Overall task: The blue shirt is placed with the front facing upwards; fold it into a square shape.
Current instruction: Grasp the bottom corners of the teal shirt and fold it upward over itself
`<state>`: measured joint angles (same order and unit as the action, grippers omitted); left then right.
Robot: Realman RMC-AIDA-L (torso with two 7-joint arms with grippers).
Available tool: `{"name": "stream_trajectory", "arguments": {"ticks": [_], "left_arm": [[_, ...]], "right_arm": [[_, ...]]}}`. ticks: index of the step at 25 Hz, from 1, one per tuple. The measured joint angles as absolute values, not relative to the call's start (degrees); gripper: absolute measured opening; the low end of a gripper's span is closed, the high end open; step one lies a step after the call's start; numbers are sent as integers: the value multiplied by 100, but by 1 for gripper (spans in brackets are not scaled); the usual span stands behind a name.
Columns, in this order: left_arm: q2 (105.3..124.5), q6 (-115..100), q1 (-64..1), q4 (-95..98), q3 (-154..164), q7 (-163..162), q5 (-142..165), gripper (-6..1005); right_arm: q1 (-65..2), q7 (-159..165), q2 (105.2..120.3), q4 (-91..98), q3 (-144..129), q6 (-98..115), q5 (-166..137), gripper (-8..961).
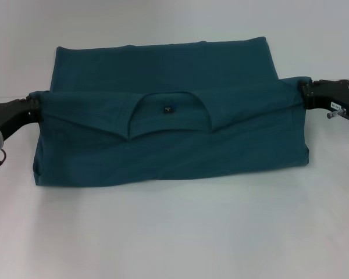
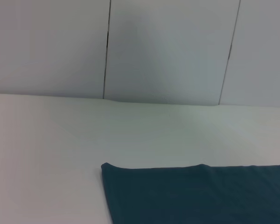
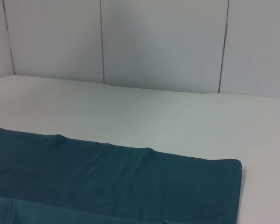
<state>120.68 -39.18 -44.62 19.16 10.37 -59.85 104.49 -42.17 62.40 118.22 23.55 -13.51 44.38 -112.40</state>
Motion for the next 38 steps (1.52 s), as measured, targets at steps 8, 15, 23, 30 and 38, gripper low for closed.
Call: {"name": "stream_trajectory", "arguments": {"ticks": [8, 15, 23, 30, 38], "left_arm": [[12077, -3760, -4558, 1881, 1046, -5984, 10450, 17], [12080, -3701, -4567, 1837, 1046, -5922, 10450, 19], [12089, -3680, -4589, 1806, 1045, -5826, 10450, 22], [12155, -3511, -4665, 1782, 1012, -5668, 10450, 25], [12249, -3287, -4746, 1783, 1003, -5133, 9901, 179]], "right_arm": [[-4249, 6232, 11833, 2355, -1480, 4225, -11241, 58], [-4268, 6203, 11853, 2341, -1549, 4141, -11241, 70], [-4343, 6090, 11885, 2275, -1563, 3934, -11241, 84], [-4399, 6087, 11920, 2273, -1579, 3679, -11241, 96], [-4450, 6083, 11935, 2258, -1775, 3478, -11241, 130]]}}
